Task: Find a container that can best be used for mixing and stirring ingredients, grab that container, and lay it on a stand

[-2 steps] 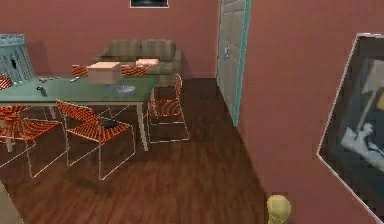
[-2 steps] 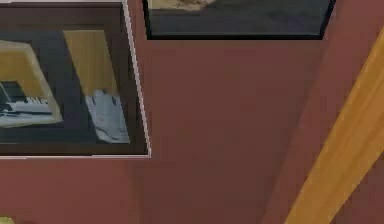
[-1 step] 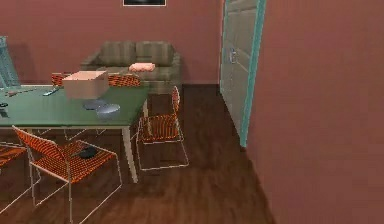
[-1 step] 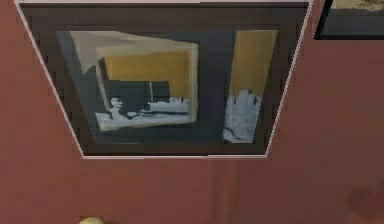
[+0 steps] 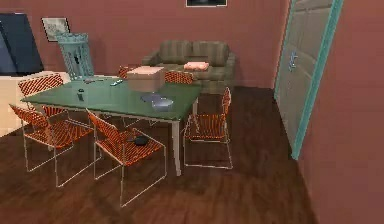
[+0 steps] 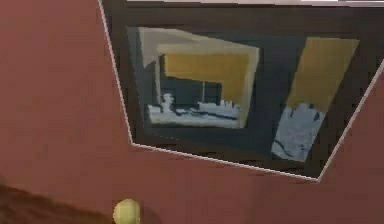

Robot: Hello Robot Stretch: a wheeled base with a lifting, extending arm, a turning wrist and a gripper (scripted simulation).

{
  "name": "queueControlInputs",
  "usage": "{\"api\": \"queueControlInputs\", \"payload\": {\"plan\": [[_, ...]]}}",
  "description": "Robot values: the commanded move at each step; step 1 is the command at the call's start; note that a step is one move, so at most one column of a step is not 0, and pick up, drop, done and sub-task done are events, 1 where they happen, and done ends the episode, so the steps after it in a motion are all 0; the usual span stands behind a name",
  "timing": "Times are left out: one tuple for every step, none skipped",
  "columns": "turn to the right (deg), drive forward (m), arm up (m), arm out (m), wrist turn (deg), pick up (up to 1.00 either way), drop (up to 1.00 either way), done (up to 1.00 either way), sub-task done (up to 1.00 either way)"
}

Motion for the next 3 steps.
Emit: {"api": "queueControlInputs", "payload": {"plan": [[0.0, 0.8, 0.0, 0.0, 0.0, 0.0, 0.0, 0.0, 0.0], [-45.0, 0.0, 0.0, 0.0, 0.0, 0.0, 0.0, 0.0, 0.0], [-45.0, 0.0, 0.0, 0.0, 0.0, 0.0, 0.0, 0.0, 0.0]]}}
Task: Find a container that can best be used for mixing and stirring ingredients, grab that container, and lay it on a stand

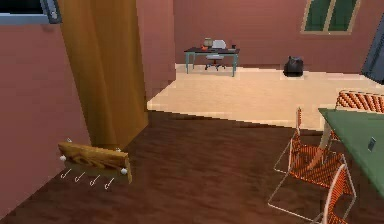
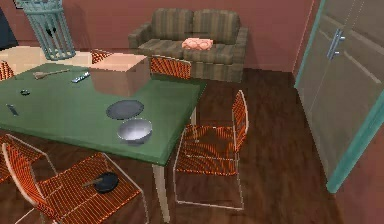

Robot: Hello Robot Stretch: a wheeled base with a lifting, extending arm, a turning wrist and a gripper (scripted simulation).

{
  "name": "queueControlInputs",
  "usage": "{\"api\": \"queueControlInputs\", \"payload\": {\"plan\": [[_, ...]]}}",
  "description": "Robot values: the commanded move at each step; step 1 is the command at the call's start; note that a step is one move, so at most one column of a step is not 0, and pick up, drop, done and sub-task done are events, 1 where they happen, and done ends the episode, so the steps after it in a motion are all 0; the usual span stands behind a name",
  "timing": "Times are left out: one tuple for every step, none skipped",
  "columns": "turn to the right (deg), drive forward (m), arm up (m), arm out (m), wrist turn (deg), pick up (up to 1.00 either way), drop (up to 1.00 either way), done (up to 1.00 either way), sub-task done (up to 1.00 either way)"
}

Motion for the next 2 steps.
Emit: {"api": "queueControlInputs", "payload": {"plan": [[-15.0, 0.0, 0.0, 0.0, 0.0, 0.0, 0.0, 0.0, 0.0], [0.0, 0.0, 0.5, 0.0, 0.0, 0.0, 0.0, 0.0, 0.0]]}}
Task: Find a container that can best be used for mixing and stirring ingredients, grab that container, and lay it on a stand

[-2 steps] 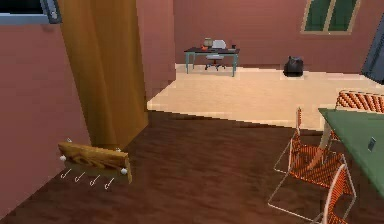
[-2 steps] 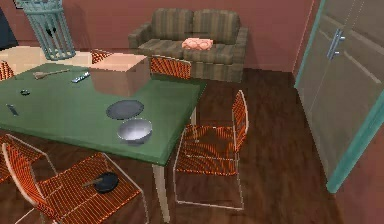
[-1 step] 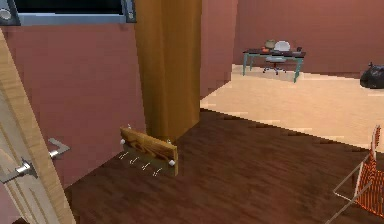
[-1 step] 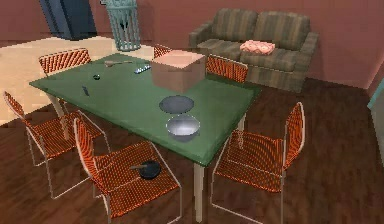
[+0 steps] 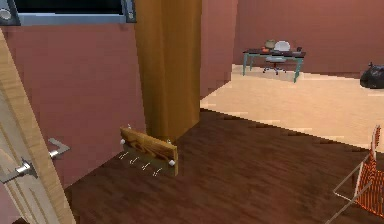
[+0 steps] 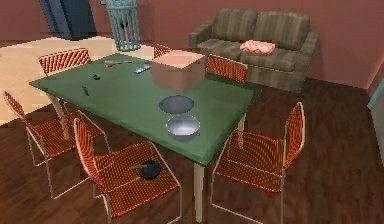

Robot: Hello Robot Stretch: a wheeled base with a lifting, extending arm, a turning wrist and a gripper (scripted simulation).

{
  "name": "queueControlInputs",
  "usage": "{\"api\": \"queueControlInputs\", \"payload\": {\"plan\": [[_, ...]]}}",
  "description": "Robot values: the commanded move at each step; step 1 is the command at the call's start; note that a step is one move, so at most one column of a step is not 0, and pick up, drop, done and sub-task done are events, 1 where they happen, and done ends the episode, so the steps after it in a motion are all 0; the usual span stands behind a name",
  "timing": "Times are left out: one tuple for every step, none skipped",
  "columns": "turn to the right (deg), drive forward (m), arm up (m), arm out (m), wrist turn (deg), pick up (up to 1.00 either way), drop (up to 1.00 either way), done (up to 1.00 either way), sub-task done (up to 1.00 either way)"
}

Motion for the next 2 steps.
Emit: {"api": "queueControlInputs", "payload": {"plan": [[0.0, 0.0, 0.32, 0.0, 0.0, 0.0, 0.0, 0.0, 0.0], [0.0, 0.0, 0.0, 0.5, 0.0, 0.0, 0.0, 0.0, 0.0]]}}
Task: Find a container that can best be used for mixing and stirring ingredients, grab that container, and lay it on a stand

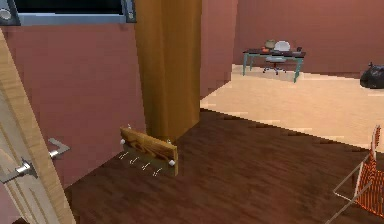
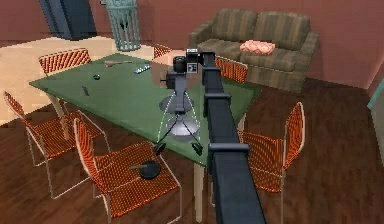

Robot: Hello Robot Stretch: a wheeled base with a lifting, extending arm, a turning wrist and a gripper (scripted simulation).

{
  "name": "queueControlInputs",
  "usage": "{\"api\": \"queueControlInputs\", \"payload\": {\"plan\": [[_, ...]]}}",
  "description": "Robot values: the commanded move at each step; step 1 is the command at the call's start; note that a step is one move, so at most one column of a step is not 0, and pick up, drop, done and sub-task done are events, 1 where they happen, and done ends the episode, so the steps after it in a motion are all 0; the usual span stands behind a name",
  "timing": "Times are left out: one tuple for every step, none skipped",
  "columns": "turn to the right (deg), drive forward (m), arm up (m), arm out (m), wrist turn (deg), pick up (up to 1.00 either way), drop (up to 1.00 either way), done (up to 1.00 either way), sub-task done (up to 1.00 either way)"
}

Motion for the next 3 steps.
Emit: {"api": "queueControlInputs", "payload": {"plan": [[0.0, 0.0, 0.0, 0.0, 45.0, 0.0, 0.0, 0.0, 0.0], [0.0, 0.0, 0.0, 0.0, 45.0, 0.0, 0.0, 0.0, 0.0], [0.0, 0.0, 0.0, 0.0, 45.0, 0.0, 0.0, 0.0, 0.0]]}}
